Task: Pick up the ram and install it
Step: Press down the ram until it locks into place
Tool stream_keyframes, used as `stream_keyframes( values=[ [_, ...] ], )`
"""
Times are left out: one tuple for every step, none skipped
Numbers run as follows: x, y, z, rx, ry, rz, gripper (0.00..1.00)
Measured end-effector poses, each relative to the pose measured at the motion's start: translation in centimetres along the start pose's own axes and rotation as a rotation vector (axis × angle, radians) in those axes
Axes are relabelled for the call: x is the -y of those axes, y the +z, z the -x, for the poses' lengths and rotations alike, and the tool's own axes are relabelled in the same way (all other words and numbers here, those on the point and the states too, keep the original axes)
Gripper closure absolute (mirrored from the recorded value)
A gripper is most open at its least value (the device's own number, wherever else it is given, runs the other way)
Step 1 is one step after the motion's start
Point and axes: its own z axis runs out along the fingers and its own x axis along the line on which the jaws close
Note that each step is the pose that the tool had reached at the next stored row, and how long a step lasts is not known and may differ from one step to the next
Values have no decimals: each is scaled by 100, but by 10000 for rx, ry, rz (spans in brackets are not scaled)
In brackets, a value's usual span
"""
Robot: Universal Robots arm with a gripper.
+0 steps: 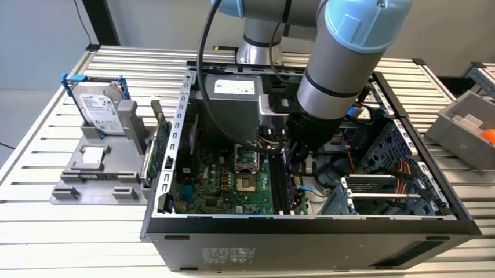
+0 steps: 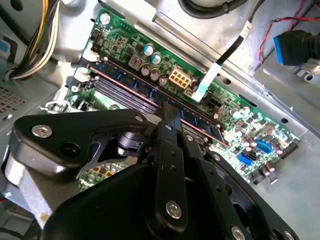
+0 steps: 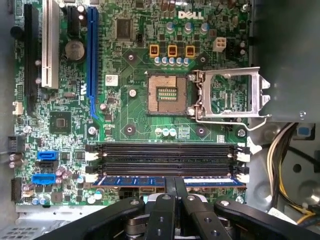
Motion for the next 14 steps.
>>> stream_keyframes(
  values=[
    [1,17,-1,-1,-10,1,100],
    [2,36,-3,0,-22,1,100],
    [2,55,-4,-3,-34,1,100],
    [3,74,-4,-2,-45,1,100],
    [3,88,-6,-10,-54,5,100],
    [4,102,-8,-19,-60,7,100],
    [5,120,-9,-22,-65,7,100],
    [6,135,-9,-17,-67,6,100],
    [6,136,-9,-16,-67,5,100],
    [6,125,-7,-14,-68,4,100],
    [5,92,-1,21,-70,-5,100],
    [2,43,-1,5,-68,0,100],
    [0,-8,-2,-2,-68,2,100],
    [-2,-51,-1,-3,-68,3,100]
  ],
)
